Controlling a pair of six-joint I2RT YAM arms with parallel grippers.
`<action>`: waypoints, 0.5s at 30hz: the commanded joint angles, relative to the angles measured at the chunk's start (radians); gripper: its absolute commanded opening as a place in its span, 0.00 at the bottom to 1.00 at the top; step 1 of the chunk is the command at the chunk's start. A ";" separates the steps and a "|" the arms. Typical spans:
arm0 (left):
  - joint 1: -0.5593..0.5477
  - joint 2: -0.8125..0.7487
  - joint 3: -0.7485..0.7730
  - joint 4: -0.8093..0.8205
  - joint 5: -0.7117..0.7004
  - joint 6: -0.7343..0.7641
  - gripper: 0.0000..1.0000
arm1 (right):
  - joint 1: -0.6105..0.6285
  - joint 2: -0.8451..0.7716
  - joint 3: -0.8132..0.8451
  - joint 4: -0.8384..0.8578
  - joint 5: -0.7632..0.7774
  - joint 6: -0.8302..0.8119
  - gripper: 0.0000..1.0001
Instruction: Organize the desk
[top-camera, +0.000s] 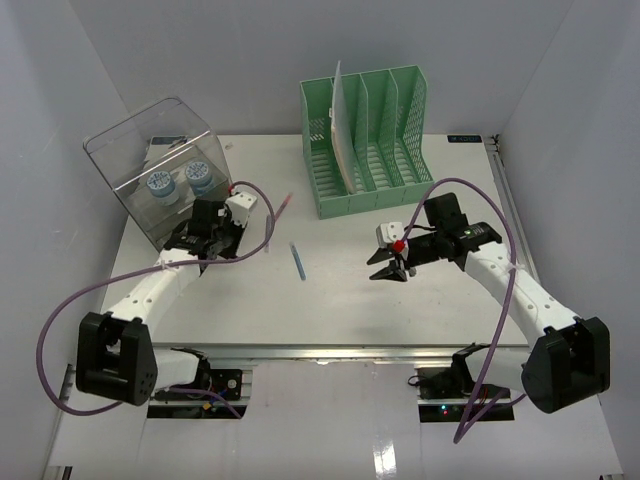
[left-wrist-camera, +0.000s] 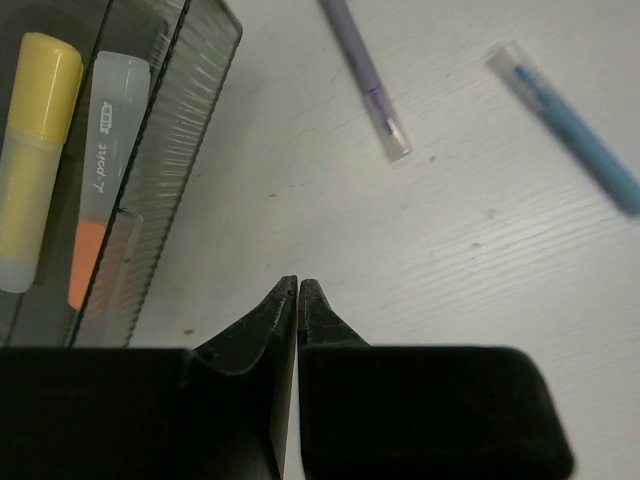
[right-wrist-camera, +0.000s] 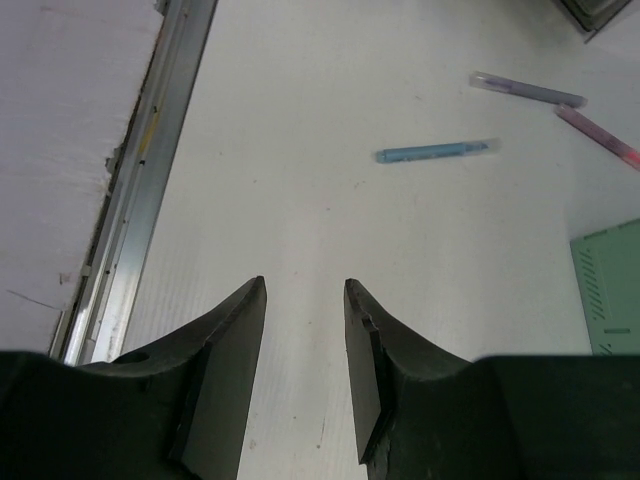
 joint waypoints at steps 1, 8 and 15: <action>0.002 0.087 0.055 0.016 -0.149 0.225 0.17 | -0.063 -0.040 -0.032 0.064 -0.116 -0.011 0.44; 0.028 0.262 0.148 0.125 -0.315 0.364 0.51 | -0.077 -0.059 -0.049 0.066 -0.091 -0.035 0.44; 0.031 0.303 0.180 0.204 -0.400 0.367 0.98 | -0.076 -0.070 -0.058 0.066 -0.070 -0.044 0.44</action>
